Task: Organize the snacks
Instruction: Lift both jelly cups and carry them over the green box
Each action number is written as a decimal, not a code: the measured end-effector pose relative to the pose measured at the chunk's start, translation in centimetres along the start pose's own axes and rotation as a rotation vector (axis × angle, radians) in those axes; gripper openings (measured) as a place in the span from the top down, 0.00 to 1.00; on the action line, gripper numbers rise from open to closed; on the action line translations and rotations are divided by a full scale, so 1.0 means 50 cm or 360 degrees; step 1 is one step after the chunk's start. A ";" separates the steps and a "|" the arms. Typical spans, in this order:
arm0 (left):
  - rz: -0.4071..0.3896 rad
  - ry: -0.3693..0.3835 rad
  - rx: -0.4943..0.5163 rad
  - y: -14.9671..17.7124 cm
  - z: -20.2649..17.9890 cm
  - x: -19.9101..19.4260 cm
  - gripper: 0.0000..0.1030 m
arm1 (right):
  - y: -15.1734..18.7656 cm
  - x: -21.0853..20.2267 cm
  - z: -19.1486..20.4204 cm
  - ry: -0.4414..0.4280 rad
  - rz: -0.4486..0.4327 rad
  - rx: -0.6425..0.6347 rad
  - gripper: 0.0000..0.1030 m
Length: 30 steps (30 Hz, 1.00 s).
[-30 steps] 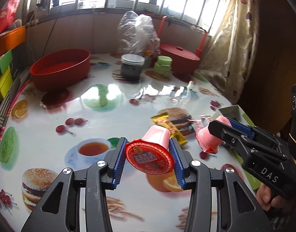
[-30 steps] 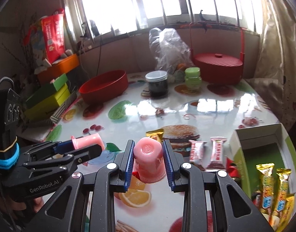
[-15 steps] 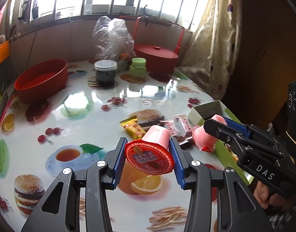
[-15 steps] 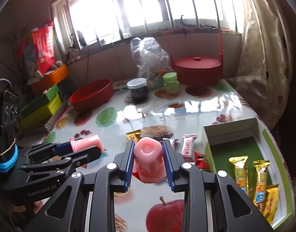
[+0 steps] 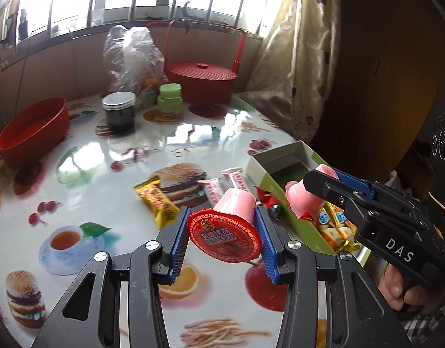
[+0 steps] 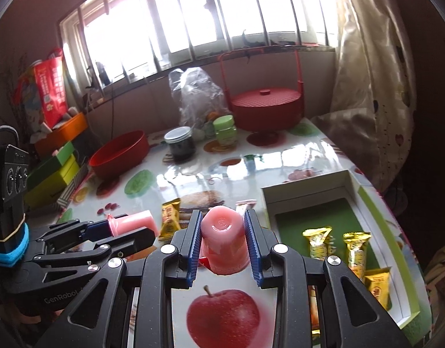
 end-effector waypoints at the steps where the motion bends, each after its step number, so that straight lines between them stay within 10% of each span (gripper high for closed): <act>1: 0.0001 0.0010 0.0004 0.000 -0.006 0.000 0.56 | 0.001 -0.005 -0.005 0.0006 -0.0005 0.0007 0.73; 30: 0.0017 0.0228 0.0184 -0.019 -0.179 0.020 0.56 | 0.021 -0.140 -0.164 0.0247 -0.0131 0.0205 0.73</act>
Point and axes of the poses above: each gripper's, at about its wrist camera, not at the fingertips, and x roughly the way its jaws point, z to its left, y to its underside, the point moved 7 cm from there along x, roughly the way its jaws point, and after that the axes turned 15 degrees about -y, right-handed, at the moved point
